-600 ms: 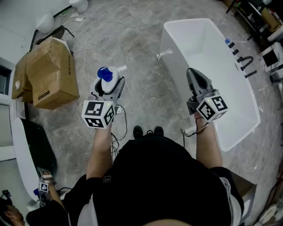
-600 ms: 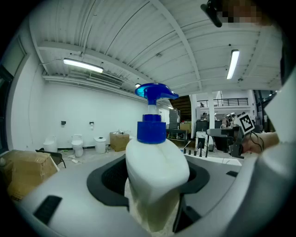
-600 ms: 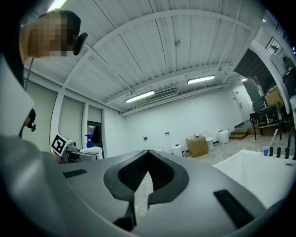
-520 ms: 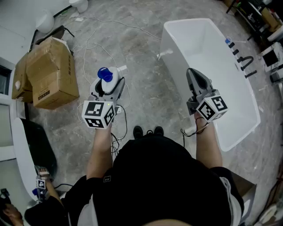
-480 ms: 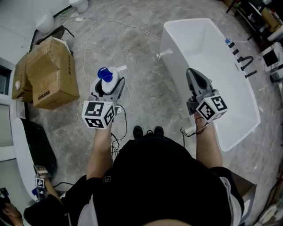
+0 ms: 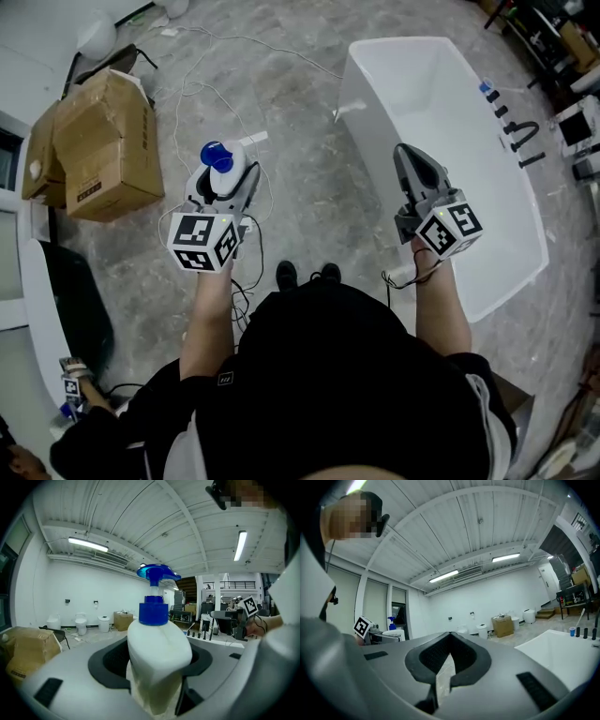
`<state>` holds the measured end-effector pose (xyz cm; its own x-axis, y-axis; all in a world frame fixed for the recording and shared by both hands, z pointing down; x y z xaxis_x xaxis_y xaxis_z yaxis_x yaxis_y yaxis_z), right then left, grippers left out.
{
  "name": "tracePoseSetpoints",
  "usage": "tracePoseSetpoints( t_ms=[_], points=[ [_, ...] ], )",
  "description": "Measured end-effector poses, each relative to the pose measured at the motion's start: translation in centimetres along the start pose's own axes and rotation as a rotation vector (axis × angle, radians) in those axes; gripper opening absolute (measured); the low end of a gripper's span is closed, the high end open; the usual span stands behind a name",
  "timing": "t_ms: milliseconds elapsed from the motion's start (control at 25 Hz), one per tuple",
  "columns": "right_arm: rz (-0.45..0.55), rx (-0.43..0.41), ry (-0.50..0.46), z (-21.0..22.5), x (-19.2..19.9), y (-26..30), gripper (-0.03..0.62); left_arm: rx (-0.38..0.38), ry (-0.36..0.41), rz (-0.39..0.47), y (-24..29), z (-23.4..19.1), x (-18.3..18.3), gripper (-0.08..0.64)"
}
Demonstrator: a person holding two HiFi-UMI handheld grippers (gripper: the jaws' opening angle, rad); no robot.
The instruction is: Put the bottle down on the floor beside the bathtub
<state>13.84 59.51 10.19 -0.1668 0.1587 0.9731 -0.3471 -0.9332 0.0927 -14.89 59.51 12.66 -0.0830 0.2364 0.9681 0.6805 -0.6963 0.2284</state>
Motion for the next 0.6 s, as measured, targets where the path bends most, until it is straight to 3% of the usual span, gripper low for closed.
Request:
tracePoseSetpoints(
  t_ms=[600],
  points=[
    [-0.023, -0.032, 0.072, 5.9, 0.3, -3.7, 0.028, -0.014, -0.003, -0.037, 2.1, 6.8, 0.8, 0.282]
  ],
)
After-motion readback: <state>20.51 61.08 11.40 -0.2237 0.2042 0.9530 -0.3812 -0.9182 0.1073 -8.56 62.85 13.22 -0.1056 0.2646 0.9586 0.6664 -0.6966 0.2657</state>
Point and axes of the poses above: the fingertips, and each gripper's own axes: y forward along the fingers, z to its right, x out of its underside, the point moved 1 cm from there along -y, backward along the fingers, and after that the axes turned 15 degrees about x, right-handed, at the moved point
